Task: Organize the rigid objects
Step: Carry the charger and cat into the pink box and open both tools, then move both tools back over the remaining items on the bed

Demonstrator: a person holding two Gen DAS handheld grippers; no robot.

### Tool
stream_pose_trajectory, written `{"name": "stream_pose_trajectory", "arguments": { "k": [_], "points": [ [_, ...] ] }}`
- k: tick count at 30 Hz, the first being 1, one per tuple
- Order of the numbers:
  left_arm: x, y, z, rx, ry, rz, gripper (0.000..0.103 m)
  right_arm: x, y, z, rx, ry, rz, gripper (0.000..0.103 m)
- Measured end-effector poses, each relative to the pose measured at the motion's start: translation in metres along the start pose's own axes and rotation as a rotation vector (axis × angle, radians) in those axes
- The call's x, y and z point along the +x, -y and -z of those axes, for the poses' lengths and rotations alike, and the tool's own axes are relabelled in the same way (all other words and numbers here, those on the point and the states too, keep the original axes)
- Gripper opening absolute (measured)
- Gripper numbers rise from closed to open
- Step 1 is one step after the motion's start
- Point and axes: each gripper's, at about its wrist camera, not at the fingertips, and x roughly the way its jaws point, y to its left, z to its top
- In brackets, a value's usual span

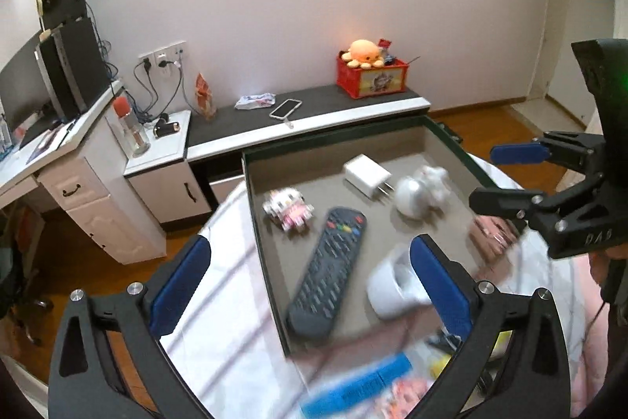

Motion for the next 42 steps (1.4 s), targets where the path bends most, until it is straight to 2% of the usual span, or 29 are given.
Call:
{"name": "stream_pose_trajectory", "arguments": {
  "k": [3, 9, 13, 15, 22, 26, 30, 33, 42],
  "points": [
    [-0.018, 0.006, 0.021, -0.022, 0.000, 0.018, 0.103, -0.025, -0.009, 0.022, 0.004, 0.033, -0.019, 0.080],
    [-0.057, 0.026, 0.072, -0.039, 0.003, -0.016, 0.103, -0.063, -0.020, 0.071, 0.027, 0.064, -0.047, 0.080],
    [-0.082, 0.034, 0.107, -0.105, 0.014, 0.012, 0.103, -0.082, -0.025, 0.108, 0.059, 0.087, 0.002, 0.080],
    [-0.089, 0.038, 0.121, -0.133, 0.010, 0.002, 0.103, -0.089, -0.027, 0.126, 0.078, 0.094, 0.024, 0.080],
    [-0.086, 0.053, 0.158, -0.156, -0.065, 0.012, 0.103, -0.087, -0.028, 0.180, 0.147, 0.052, 0.002, 0.080],
    [-0.079, 0.060, 0.169, -0.146, -0.103, 0.009, 0.103, -0.074, -0.030, 0.192, 0.102, 0.022, 0.086, 0.080],
    [-0.076, 0.063, 0.175, -0.151, -0.125, 0.050, 0.103, -0.059, -0.029, 0.198, 0.088, 0.002, 0.111, 0.080],
    [-0.072, 0.064, 0.179, -0.151, -0.136, 0.050, 0.103, -0.049, -0.030, 0.202, 0.064, -0.015, 0.139, 0.080],
    [-0.059, 0.066, 0.185, -0.152, -0.178, 0.054, 0.103, -0.015, -0.037, 0.193, -0.017, -0.055, 0.131, 0.079]
  ]
}}
